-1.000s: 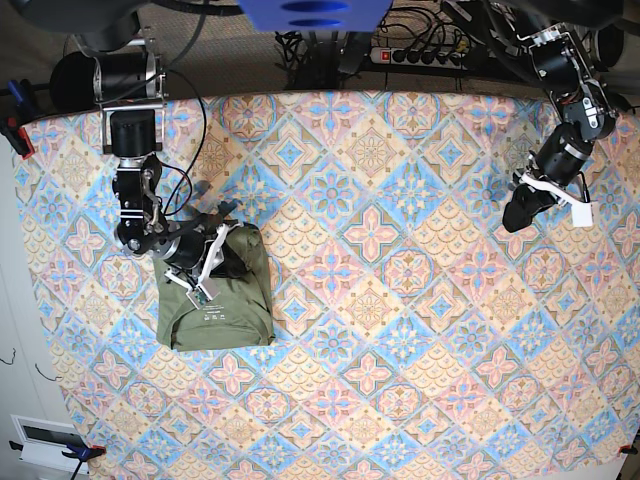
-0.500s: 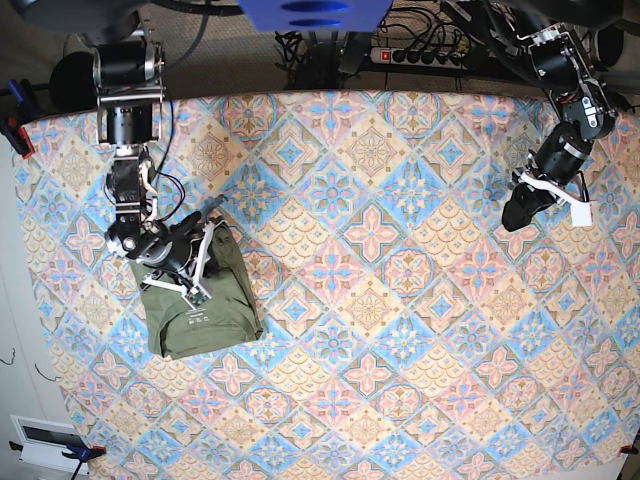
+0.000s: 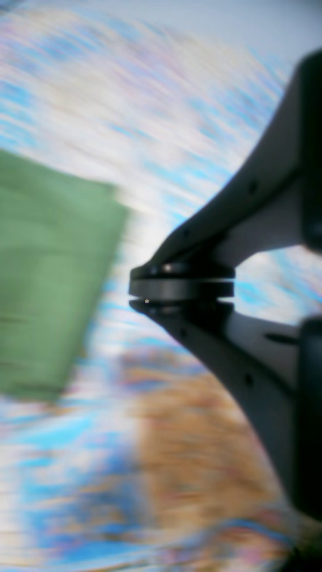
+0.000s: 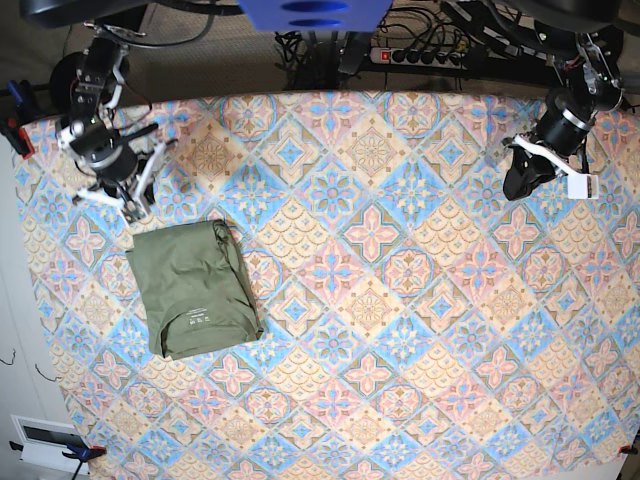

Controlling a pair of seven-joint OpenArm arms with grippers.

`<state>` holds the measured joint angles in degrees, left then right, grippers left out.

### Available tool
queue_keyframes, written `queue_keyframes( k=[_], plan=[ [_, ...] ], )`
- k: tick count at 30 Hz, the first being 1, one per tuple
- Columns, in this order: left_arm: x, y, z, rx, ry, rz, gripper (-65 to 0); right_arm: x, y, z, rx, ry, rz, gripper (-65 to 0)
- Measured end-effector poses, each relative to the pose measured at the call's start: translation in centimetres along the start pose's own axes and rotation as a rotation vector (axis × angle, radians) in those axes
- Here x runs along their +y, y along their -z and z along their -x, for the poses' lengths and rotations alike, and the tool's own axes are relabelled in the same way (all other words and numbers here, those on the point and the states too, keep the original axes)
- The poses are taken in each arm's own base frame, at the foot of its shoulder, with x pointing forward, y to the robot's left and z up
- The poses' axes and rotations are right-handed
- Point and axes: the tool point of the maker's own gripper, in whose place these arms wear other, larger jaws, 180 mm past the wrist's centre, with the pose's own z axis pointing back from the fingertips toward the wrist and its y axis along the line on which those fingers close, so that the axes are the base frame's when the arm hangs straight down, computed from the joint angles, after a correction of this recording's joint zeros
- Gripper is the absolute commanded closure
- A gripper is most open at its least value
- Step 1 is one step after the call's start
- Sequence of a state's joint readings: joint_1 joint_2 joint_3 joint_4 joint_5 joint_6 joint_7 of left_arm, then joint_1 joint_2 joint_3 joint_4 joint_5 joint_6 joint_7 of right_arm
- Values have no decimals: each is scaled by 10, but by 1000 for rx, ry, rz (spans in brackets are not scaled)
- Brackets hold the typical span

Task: Layout the t-shirt on the table in an organized manner, then fold the t-shirt properly
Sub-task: 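Release the bundle and lift the right gripper away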

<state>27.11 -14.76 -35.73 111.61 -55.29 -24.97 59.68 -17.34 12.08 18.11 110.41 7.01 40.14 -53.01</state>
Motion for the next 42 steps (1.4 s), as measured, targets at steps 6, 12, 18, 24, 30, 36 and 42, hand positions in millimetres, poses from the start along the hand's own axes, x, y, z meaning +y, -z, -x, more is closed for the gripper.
queue_keyframes(
  k=[6,12,18,24,30,36,42],
  plan=[
    [15,-19,22,60,-11,-67,0,-13,-11,4,-68,122,-5,0],
    [17,-28,39,110,-25,-83,0,23,23,45,98,124,-116,0],
    [17,-28,42,113,-31,-83,0,3,57,-45,-117,103,-127,0],
    [18,-34,50,133,-42,-93,0,18,76,6,50,142,-179,0],
    [16,-31,40,100,-35,-80,0,17,89,-4,4,194,-188,0],
    [17,-32,46,126,-32,-86,0,33,93,-14,-24,229,-212,0],
    [18,-32,45,123,-31,-88,0,50,96,-22,-45,258,-239,0]
  ],
)
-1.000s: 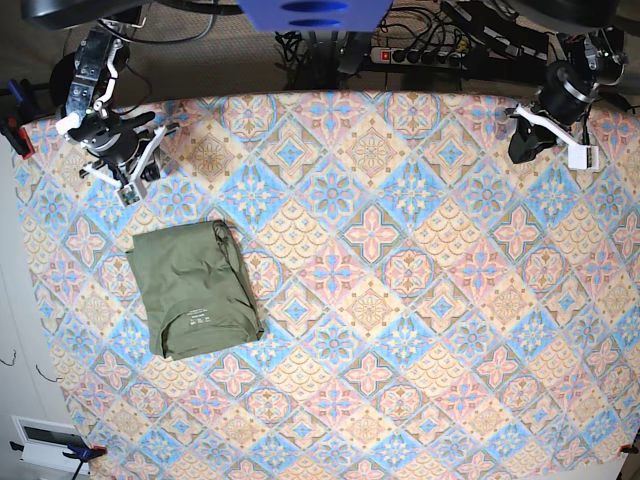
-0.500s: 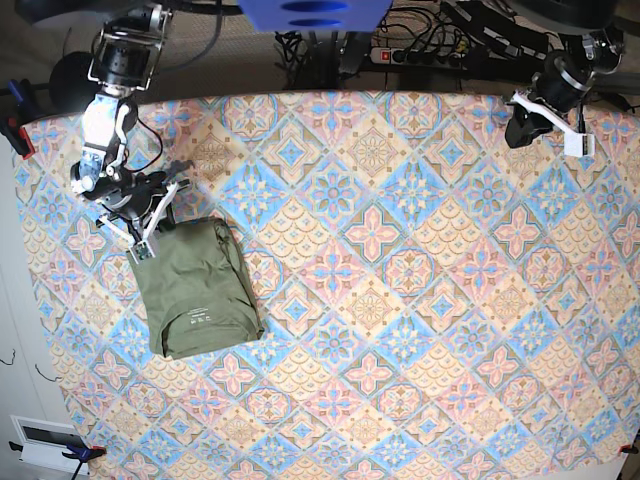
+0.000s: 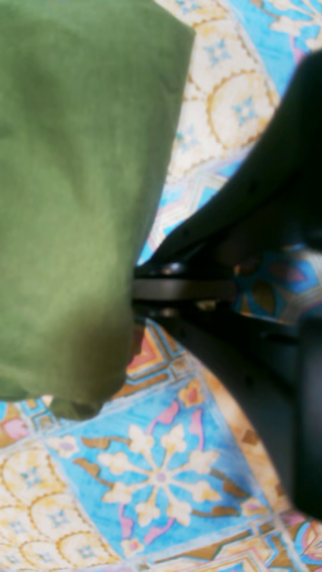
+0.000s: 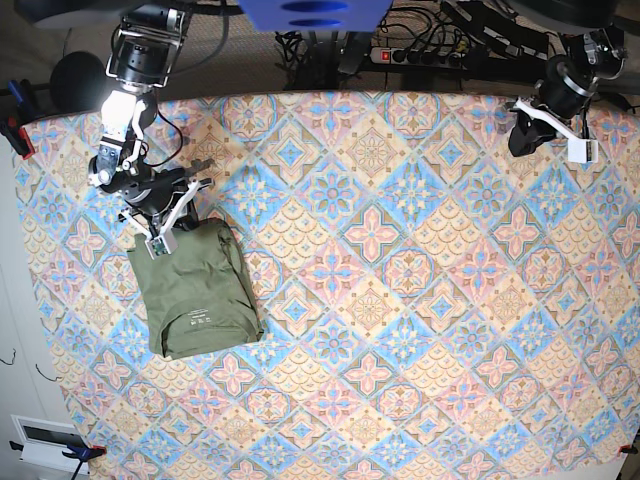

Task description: Layout the t-shirt on the table in an organized manner, then fold the t-shirt properly

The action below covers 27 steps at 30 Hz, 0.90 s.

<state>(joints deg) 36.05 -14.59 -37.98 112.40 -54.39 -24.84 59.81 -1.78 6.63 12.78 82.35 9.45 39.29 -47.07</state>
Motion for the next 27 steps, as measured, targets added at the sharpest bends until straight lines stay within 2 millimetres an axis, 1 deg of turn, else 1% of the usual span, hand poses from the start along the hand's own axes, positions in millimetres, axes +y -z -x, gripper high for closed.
queue_keyframes(
  k=[2,5,7,12,17,19,20,21,23,25,26,27],
  plan=[
    [0,0,0,-1,0,0,0,8,3,-3,-8,-5,-14,0],
    [0,0,0,0,0,0,0,31,12,-8,-11,-32,-71,0],
    [0,0,0,0,0,0,0,40,14,-10,-20,-34,-100,0],
    [9,-6,-5,-20,-3,-31,0,39,13,-7,-17,-35,-102,0],
    [10,-7,-4,-16,-2,-33,0,38,9,-9,-14,-47,-92,0],
    [11,-9,0,-5,-5,-36,0,33,2,-7,19,-95,-52,0],
    [12,-11,3,7,-5,-40,0,31,-3,-6,13,-88,-33,0],
    [13,-13,6,23,1,-46,0,34,-9,-2,0,-92,-31,0],
    [15,-17,7,37,22,-55,0,43,-24,16,22,-116,-37,0],
    [9,-22,8,39,38,-49,0,48,-38,36,58,-110,-24,0],
    [7,-25,11,48,44,-45,0,46,-48,44,72,-103,-6,0],
    [7,-27,14,59,44,-46,0,38,-58,45,78,-107,27,0]
  ],
)
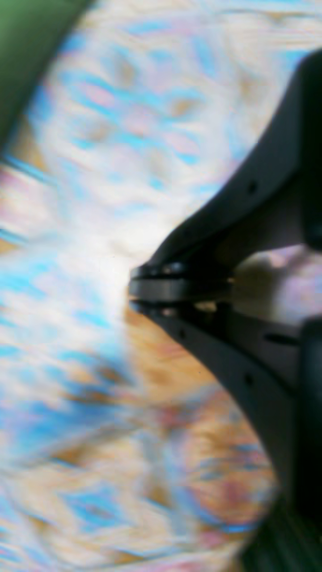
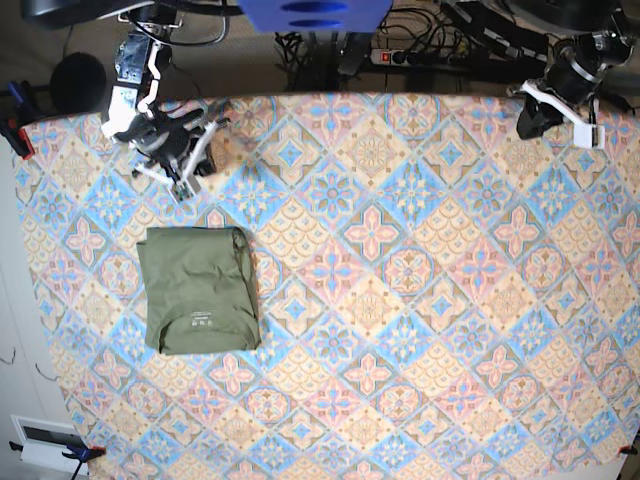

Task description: Layout the t-shirt on the table in an organized manner, then fold the t-shirt properly

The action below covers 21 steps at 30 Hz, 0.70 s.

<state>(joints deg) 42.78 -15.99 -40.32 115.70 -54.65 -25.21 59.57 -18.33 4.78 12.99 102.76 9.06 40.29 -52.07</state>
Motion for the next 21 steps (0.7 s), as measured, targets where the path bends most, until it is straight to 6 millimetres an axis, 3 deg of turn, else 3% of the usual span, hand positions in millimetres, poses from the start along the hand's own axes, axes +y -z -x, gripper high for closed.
queue_keyframes(
  k=[2,5,8,10,14,16,18,21],
  plan=[
    [2,-4,11,32,-7,-11,0,-20,-22,0,-11,0,82,0],
    [3,-10,23,69,-16,-21,0,-29,-47,14,3,-1,140,0],
    [5,-19,38,112,-26,-31,0,-14,-66,80,147,81,120,0],
    [7,-26,51,156,-32,-43,0,-15,-87,112,203,161,135,0],
    [9,-36,68,210,-45,-56,0,-37,-111,110,107,258,184,0],
    [13,-36,70,224,-19,-80,0,-36,-120,122,117,283,186,0],
    [21,-35,78,263,35,-127,0,-28,-126,157,226,306,185,0],
    [27,-30,107,358,84,-164,0,-7,-131,220,418,366,151,0]
  ],
)
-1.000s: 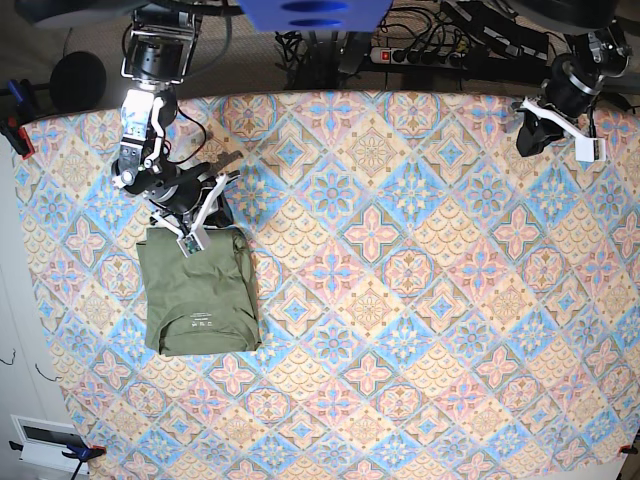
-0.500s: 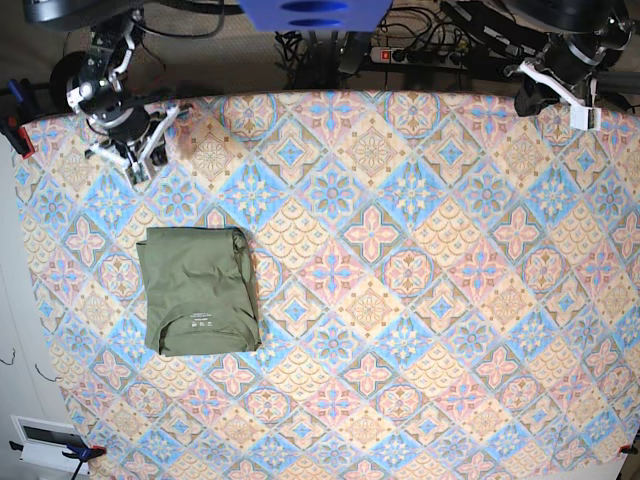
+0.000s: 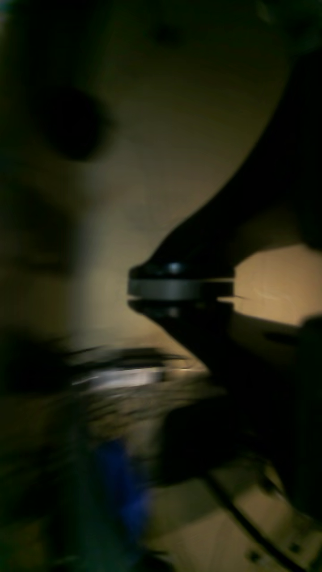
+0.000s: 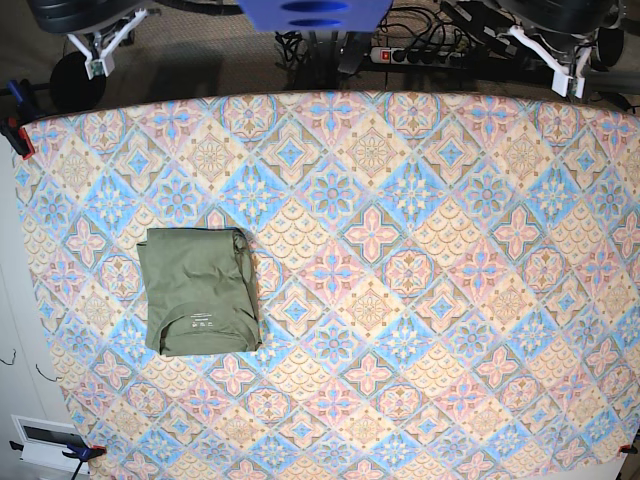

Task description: Layout the t-shirt on the table in an organized manner, then fold the t-shirt properly

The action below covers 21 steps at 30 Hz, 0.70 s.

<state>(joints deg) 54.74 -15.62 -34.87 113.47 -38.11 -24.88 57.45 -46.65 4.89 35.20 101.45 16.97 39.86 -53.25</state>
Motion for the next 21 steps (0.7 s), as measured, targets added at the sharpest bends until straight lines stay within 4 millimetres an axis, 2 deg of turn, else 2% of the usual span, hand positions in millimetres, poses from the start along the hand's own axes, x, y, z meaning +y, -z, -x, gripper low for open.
queue_keyframes(
  k=[2,5,9,11,13,15,16,18,20,21],
  plan=[
    [-6,15,16,12,-17,22,0,6,15,21,54,25,-30,0],
    [-8,41,37,37,-2,24,0,20,38,35,40,34,-80,0],
    [-8,78,67,72,-6,47,0,55,69,75,88,47,-177,0],
    [-10,96,90,124,-34,51,0,71,84,92,135,56,-216,0],
    [-18,112,100,123,-50,79,0,82,101,93,140,77,-249,0],
    [-24,130,105,135,-43,88,0,85,122,82,131,110,-258,0],
    [-29,139,104,119,-46,103,0,88,131,72,93,150,-274,0],
    [-43,156,100,94,-55,146,0,96,144,66,78,202,-301,0],
    [-49,175,108,112,-76,166,0,106,156,70,82,266,-325,0],
    [-51,184,119,149,-84,159,0,111,159,78,104,280,-338,0]
  ],
)
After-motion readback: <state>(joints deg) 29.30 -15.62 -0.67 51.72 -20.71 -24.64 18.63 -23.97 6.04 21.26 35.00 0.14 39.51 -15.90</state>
